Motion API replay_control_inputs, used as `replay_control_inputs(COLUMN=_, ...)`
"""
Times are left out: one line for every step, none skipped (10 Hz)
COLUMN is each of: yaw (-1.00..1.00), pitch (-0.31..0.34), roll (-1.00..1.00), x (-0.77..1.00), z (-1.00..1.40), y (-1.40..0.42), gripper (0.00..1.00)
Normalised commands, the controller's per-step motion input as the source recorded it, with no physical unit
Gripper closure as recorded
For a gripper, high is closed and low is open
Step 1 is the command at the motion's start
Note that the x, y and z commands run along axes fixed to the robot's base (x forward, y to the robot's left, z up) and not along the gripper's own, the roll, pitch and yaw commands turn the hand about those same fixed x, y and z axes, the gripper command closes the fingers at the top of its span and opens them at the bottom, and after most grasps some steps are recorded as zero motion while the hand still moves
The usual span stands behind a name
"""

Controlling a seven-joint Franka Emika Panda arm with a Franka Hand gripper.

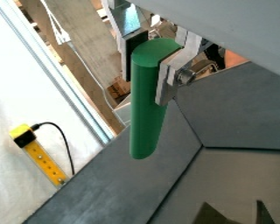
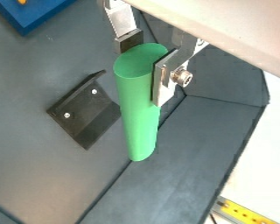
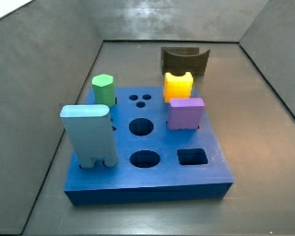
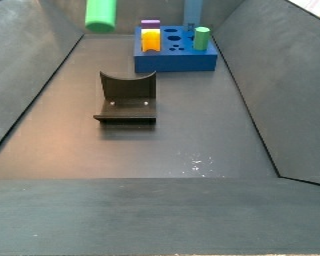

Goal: Pick up the oval object. Move up. Place the oval object on the fixture. Regrasp the oval object. Move to above the board. Insert the oval object.
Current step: Move to above the board.

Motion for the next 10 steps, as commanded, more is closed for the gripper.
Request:
replay_control_inputs(yaw=0.13, pitch=0.125, roll=-0.05, x=0.02, z=0.47, y=-0.02, gripper=1.0)
replay_control_inputs(yaw=0.12, pitch=0.106, roll=-0.06, x=0.02, z=0.21, y=-0.02, gripper=1.0)
replay_control_inputs(yaw=1.0, pitch=0.083, roll=-0.51, x=-0.61, z=0.09, y=-1.0, gripper=1.0)
replay_control_inputs(yaw=1.0, pitch=0.074, roll=-0.5, x=-0.61, z=0.06, y=-1.0, gripper=1.0)
replay_control_inputs(yaw=1.0, pitch=0.039, roll=-0.49, x=-0.59, z=0.06, y=-1.0, gripper=1.0)
replay_control_inputs(yaw=1.0, pitch=0.014, roll=-0.49, x=-0.58, z=0.06, y=-1.0, gripper=1.0)
replay_control_inputs(yaw=1.0, pitch=-0.004, roll=-0.48, x=-0.58, z=0.07, y=-1.0, gripper=1.0)
replay_control_inputs(yaw=1.0, pitch=-0.051, roll=-0.46, x=-0.56, z=0.08, y=-1.0, gripper=1.0)
replay_control_inputs(yaw=1.0, pitch=-0.069, roll=-0.45, x=-0.56, z=0.09, y=-1.0, gripper=1.0)
replay_control_inputs(yaw=1.0, pitch=-0.104, roll=-0.43, x=-0.4, z=0.08, y=-0.73, gripper=1.0)
